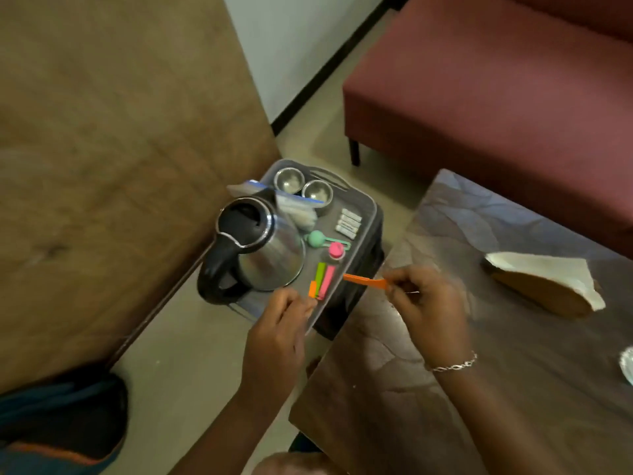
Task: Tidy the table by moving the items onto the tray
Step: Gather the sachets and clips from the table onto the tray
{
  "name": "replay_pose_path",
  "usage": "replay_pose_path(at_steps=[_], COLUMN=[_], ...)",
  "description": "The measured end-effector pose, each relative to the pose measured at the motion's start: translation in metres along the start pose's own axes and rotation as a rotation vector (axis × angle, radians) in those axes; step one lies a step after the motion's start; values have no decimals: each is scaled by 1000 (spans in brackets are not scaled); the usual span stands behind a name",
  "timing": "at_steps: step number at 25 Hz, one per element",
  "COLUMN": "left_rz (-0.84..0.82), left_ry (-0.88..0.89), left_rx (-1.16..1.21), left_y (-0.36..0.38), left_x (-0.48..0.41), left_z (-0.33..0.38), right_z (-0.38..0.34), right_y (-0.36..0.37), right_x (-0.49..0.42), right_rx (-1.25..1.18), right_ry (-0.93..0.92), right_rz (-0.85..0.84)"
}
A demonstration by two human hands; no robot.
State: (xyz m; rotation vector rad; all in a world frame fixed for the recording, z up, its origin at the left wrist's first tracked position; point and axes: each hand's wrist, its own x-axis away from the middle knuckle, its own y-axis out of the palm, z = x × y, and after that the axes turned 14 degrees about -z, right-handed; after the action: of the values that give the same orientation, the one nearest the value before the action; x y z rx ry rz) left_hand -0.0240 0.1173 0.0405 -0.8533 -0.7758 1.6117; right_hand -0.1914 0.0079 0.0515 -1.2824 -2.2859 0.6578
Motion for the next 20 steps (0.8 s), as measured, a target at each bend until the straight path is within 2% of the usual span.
replay_pose_path(at_steps=[6, 9, 13, 17, 20], left_rz=[-13, -31, -24, -30, -33], left_ry=[-102, -130, -136, -164, -169], left_rx=[-48, -37, -23, -39, -53], left_y=[-13, -17, -18, -18, -18], left_x=[24, 32, 38, 40, 40], left_z=[-54, -68, -83, -92, -95], right_z=[-15, -13, -7, -5, -8], right_y=[89, 120, 147, 179, 196], right_x=[-67, -90, -97, -76, -67], right_rx=[201, 396, 652, 606, 584], right_ry=[-81, -141, -129, -80, -56], right_rz=[-110, -152, -361, -619, -725])
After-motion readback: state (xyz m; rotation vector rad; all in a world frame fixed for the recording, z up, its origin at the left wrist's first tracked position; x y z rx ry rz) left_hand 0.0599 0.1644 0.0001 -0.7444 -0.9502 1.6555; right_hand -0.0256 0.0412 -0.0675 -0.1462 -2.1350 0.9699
